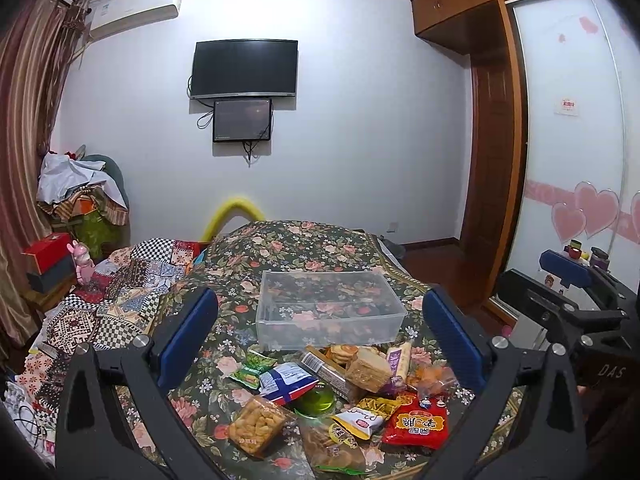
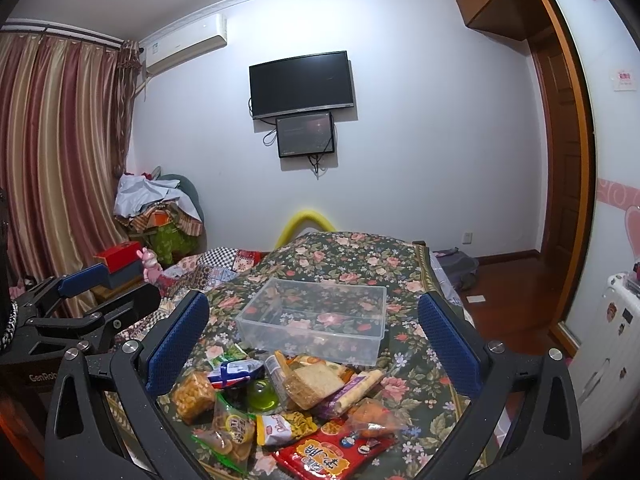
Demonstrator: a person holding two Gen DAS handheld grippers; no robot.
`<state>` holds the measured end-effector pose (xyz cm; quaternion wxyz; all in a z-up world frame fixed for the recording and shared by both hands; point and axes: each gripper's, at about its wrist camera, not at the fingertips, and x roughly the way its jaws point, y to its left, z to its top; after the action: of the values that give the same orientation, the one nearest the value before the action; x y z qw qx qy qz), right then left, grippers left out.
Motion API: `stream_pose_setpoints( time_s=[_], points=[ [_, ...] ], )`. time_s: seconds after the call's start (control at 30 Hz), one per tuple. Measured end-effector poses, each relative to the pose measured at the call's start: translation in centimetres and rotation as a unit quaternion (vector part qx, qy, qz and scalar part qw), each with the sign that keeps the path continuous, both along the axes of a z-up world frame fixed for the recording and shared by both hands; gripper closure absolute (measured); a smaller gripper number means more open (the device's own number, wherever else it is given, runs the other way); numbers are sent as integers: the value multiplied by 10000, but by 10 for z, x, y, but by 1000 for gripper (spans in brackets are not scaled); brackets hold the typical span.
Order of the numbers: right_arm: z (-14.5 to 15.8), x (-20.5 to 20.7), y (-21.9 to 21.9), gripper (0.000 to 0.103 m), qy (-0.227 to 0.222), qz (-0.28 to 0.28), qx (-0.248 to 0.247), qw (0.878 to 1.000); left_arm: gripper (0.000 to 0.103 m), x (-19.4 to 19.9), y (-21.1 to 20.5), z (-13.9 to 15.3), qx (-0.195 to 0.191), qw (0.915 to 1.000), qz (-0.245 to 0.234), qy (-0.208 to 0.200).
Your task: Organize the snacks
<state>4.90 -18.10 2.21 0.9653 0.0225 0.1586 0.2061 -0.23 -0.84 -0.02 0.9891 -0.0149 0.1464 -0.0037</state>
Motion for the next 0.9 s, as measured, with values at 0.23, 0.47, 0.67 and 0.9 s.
stream_pose_setpoints(
  time_s=[0.23, 0.47, 0.67, 0.9],
  points=[
    [0, 0, -1, 0, -16, 8, 15, 10000, 0, 3, -1, -2, -1, 10000, 15, 51],
    [0, -1, -1, 0, -21, 10, 25, 10000, 0, 1, 0, -2, -38, 10000, 15, 51],
    [-1, -1, 0, 0, -1, -1, 25, 10000, 0, 2, 0, -2, -34, 10000, 20, 50],
    [-1, -2, 0, 0, -1, 13, 36, 10000, 0, 3, 1, -2, -78, 9999, 44, 74]
  ],
)
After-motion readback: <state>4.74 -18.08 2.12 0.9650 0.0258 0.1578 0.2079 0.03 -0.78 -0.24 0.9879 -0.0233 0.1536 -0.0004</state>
